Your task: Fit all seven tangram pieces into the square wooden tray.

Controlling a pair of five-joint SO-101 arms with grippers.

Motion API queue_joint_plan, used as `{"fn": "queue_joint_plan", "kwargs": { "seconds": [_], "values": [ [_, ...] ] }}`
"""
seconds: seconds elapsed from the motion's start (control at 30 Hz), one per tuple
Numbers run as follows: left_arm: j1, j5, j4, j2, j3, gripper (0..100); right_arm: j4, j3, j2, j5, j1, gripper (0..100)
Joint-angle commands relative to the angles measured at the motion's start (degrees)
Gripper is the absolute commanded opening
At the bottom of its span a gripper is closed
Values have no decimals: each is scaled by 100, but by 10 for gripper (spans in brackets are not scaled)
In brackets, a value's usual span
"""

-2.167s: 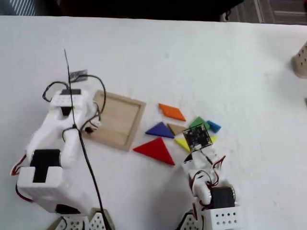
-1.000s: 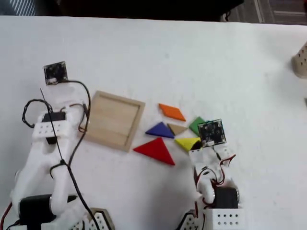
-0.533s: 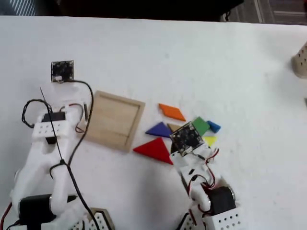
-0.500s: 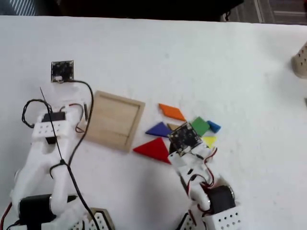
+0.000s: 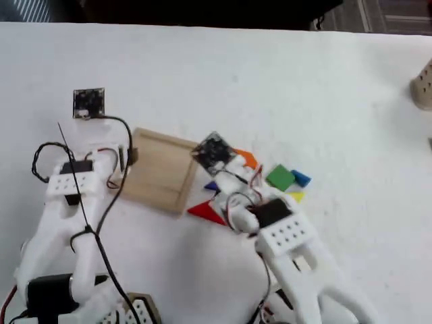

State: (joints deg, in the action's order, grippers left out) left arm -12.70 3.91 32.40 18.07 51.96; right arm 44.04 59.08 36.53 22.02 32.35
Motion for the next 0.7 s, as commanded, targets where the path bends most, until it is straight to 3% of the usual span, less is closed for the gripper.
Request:
{"fn": "queue_joint_plan", "kwargs": {
  "seconds": [0.0, 0.2, 0.37, 0.53, 0.67],
  "values": [
    [-40, -44, -264, 22, 0, 264, -215, -800, -1174, 352, 259, 126],
    [-31, -44, -281, 13, 9, 264, -189, -1679, -2624, 299, 163, 120],
    [-31, -44, -281, 13, 9, 264, -75, -1749, -2677, -791, 48, 120],
    [-31, -44, -281, 13, 18, 265, 66, -1741, -2501, -185, 22, 175],
    [75, -53, -281, 4, 18, 266, 31, -1582, -2844, 730, -22, 197]
  ]
}}
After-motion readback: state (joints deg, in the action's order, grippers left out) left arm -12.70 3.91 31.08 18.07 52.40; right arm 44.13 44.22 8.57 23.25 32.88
